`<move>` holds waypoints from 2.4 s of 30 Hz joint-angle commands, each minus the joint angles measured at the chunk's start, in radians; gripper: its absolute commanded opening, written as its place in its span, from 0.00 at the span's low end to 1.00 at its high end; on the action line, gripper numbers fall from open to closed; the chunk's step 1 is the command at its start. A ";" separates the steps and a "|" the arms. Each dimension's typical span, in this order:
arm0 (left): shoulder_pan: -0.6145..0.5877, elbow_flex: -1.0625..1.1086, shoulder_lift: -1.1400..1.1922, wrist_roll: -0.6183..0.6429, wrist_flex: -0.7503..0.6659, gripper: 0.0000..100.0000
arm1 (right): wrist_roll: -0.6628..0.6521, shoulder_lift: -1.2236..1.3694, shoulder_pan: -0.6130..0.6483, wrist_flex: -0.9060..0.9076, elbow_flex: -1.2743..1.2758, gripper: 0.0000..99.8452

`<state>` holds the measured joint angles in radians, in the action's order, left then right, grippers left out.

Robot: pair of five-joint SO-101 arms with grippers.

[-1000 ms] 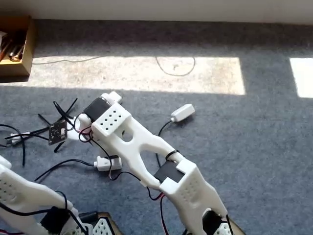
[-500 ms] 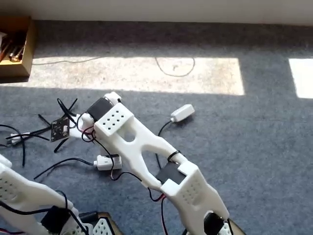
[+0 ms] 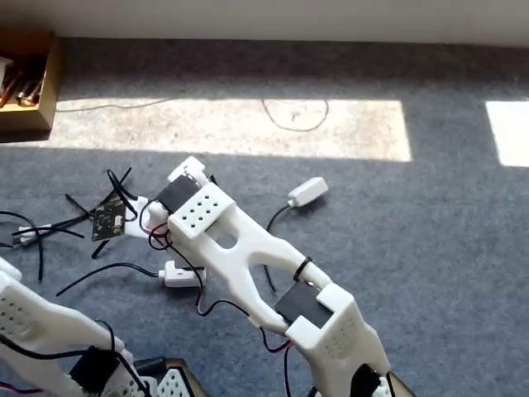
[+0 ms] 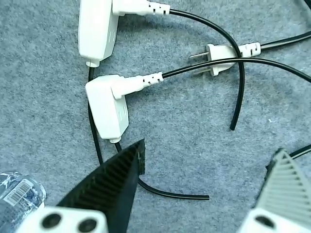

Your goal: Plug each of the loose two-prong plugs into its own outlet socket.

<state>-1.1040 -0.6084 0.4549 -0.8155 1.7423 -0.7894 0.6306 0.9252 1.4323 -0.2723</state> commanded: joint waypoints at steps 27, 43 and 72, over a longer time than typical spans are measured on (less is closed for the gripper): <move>0.074 -0.031 -0.008 -0.002 0.015 0.39 | 0.230 -0.647 -0.070 0.226 -0.054 0.01; 0.079 -0.005 -0.012 -0.006 0.014 0.39 | 0.235 -0.677 -0.059 0.321 -0.022 0.01; 0.400 0.031 -0.031 0.164 0.021 0.39 | 0.446 -1.069 -0.779 0.311 -0.093 0.35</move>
<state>-0.8447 -0.5930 0.4549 -0.7265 1.7484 -0.3659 -0.2716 0.4327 1.7192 -0.3475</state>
